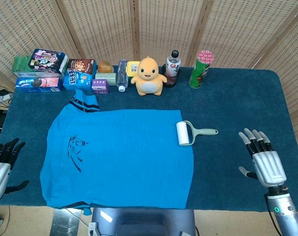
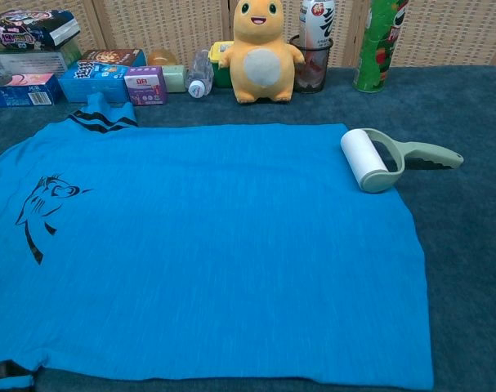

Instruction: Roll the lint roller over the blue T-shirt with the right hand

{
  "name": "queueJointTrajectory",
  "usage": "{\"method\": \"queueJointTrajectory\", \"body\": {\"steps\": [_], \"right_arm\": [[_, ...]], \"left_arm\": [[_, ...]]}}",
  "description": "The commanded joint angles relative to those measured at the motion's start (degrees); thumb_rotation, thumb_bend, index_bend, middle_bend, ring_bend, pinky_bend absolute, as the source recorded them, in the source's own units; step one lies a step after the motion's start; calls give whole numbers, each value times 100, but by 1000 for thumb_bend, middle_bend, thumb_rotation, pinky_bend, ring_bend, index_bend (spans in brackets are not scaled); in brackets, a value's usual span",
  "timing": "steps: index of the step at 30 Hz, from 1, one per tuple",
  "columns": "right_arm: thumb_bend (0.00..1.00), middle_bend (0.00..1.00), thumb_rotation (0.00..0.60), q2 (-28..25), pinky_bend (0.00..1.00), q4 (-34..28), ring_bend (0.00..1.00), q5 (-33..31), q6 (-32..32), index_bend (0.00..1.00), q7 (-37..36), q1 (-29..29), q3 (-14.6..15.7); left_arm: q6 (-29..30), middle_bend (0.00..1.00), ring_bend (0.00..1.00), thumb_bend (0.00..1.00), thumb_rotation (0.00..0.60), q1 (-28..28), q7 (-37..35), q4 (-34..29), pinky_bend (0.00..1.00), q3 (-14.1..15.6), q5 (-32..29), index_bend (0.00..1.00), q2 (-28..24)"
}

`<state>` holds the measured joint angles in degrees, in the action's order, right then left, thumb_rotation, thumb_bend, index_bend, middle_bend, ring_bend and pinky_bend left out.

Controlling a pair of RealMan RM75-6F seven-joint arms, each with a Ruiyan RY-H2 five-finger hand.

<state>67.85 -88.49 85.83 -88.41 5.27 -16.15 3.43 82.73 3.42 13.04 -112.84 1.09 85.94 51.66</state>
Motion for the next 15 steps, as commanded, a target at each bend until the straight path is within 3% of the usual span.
{"method": "queueJointTrajectory", "body": {"steps": [1,10,15], "right_arm": [[0,50,600,32,26,26,0,32,107,41,21,6,-47],[0,110,600,216,67,205,28,184,404,124,-362,-126,-224],[0,113,600,230,98,334,31,-165,1597,126,-623,-829,-627]], "left_arm": [[16,0,0,87,600,-13,-1,-28,14,-6,-26,0,-28],[101,0,0,105,600,-72,-88,-74,14,19,17,0,-84],[100,0,0,106,600,-77,-200,-83,14,77,199,0,-117]]}}
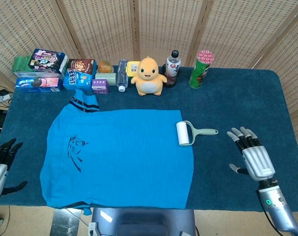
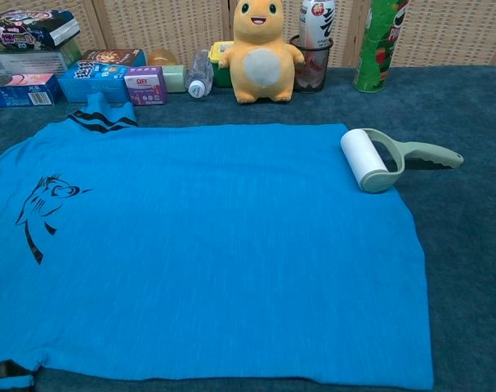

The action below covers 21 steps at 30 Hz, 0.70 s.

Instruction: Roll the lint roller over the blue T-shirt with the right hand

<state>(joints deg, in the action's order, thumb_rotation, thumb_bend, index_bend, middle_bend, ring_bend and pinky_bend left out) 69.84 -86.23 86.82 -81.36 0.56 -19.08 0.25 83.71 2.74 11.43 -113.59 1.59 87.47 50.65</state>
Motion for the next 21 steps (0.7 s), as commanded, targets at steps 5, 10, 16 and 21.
{"method": "queueJointTrajectory", "body": {"steps": [5,10,16,21], "right_arm": [[0,114,600,175,105,334,32,-548,1780,126,-300,-1003,-507],[0,117,600,543,122,966,35,-746,2486,127,-489,-1423,-661],[0,124,600,793,151,1508,45,-876,2962,127,-841,-1664,-736],[0,139,600,990,183,1977,67,-854,3236,139,-1144,-1735,-648]], "left_arm": [[9,0,0,110,600,-19,-62,-48,14,17,-1,0,-39],[-132,0,0,110,600,47,-74,-85,14,-35,-212,0,-55],[-271,0,0,110,600,126,-128,-89,14,-102,-429,0,-84],[-350,0,0,110,600,178,-182,-105,14,-165,-612,0,-110]]}}
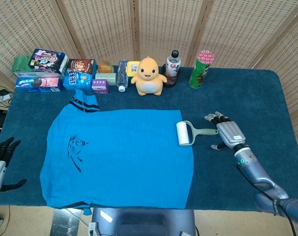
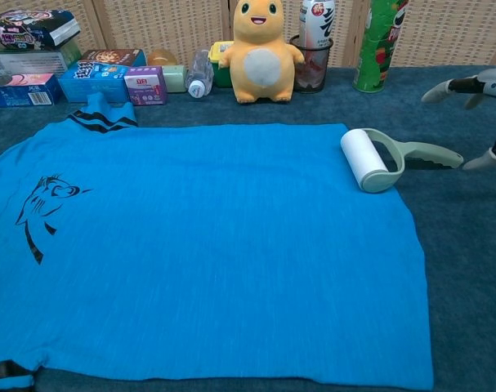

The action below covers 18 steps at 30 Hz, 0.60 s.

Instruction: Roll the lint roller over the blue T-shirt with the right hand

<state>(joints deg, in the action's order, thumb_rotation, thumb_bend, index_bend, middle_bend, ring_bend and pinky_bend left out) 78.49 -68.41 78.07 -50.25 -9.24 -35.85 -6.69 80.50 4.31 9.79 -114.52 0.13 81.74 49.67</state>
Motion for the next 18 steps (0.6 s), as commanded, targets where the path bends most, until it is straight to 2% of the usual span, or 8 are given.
{"method": "queueJointTrajectory", "body": {"steps": [1,9,14,18], "right_arm": [[0,144,600,150,189,234,73,39,137,146,-186,-63,61],[11,169,600,450,254,549,112,56,522,179,-326,-263,110],[94,200,600,645,284,752,146,-20,747,209,-279,-416,67],[201,244,600,804,318,896,190,-72,840,256,-286,-518,8]], "left_arm": [[-38,0,0,109,600,25,-21,-16,14,-22,-52,0,-13],[-135,0,0,110,600,79,-14,-54,15,-37,-157,0,-16],[-141,0,0,110,600,87,-39,-58,14,-47,-189,0,-27],[-150,0,0,110,600,99,-104,-40,15,-78,-269,0,-47]]}}
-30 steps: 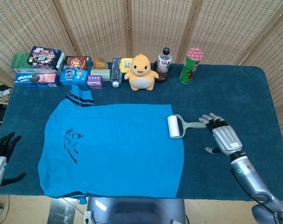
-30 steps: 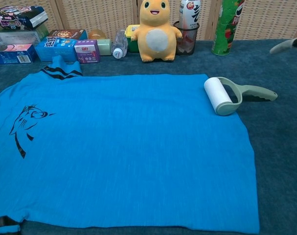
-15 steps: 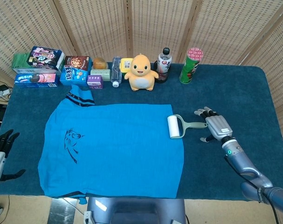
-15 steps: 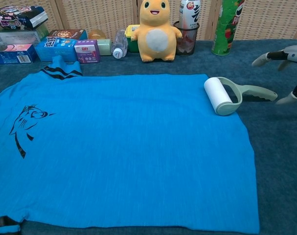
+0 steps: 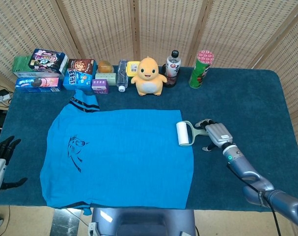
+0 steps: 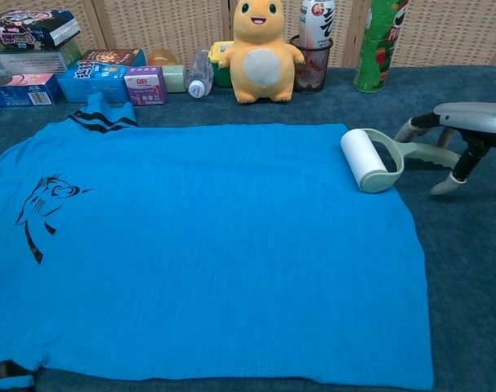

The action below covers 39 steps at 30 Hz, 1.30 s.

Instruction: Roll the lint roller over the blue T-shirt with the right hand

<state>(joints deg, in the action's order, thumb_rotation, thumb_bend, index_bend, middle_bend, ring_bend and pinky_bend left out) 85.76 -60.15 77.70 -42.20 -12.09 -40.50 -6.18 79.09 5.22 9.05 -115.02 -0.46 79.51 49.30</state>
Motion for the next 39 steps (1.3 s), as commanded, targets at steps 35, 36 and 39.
{"method": "queueJointTrajectory", "body": {"steps": [35,36,39], "right_arm": [[1000,717,600,-236,949,-766,674,547,-711,558,866,-452,-192],[1000,717,600,-276,955,-912,674,480,-647,558,1058,-509,-242],[1000,717,600,-332,962,-1215,674,275,-470,558,1532,-644,-350]], "left_arm": [[-142,0,0,110,600,76,-146,-17,14,30,-47,0,-90],[-148,0,0,110,600,76,-152,-18,14,34,-45,0,-94],[-163,0,0,110,600,79,-164,-17,15,45,-37,0,-104]]}}
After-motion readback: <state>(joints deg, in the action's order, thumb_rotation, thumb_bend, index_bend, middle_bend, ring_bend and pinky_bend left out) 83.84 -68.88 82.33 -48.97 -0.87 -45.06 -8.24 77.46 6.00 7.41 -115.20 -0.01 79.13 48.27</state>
